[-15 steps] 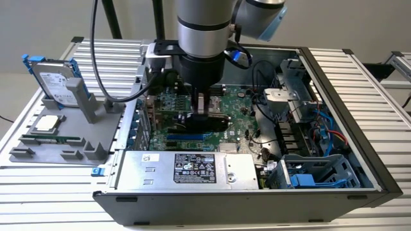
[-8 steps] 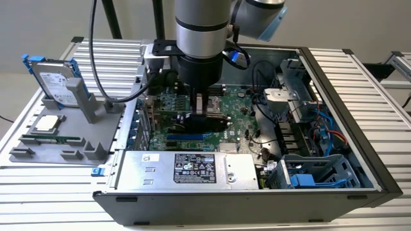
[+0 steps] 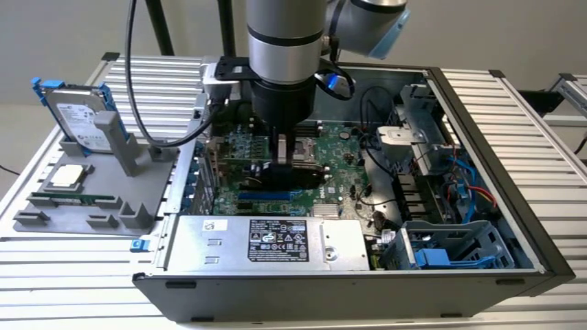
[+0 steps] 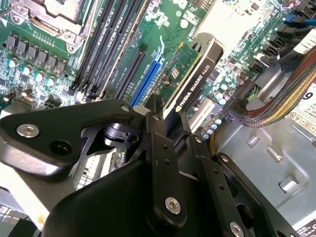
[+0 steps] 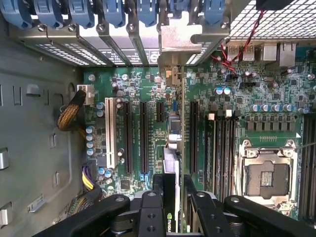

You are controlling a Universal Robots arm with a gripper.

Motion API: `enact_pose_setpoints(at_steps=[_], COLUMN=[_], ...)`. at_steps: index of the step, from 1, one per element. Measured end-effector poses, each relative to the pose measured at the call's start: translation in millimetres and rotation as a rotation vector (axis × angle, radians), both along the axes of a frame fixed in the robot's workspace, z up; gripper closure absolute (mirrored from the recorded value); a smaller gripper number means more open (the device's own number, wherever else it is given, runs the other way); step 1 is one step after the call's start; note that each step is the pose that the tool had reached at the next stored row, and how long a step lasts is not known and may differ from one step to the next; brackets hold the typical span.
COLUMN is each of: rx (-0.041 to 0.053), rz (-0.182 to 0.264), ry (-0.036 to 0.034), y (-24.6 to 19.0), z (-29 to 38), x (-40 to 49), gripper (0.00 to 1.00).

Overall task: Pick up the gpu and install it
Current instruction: 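Insert the gpu into the slot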

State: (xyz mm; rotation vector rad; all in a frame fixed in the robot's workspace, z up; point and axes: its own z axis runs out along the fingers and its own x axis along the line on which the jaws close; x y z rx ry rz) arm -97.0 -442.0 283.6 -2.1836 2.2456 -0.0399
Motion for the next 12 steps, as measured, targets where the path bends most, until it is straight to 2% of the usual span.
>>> enact_pose_setpoints(at_steps=[12], rx=[0.0001], rz=[0.000], ry=[-0.0001], y=[0.0], z=[-2.9], x=[-3.3], gripper=[1.00])
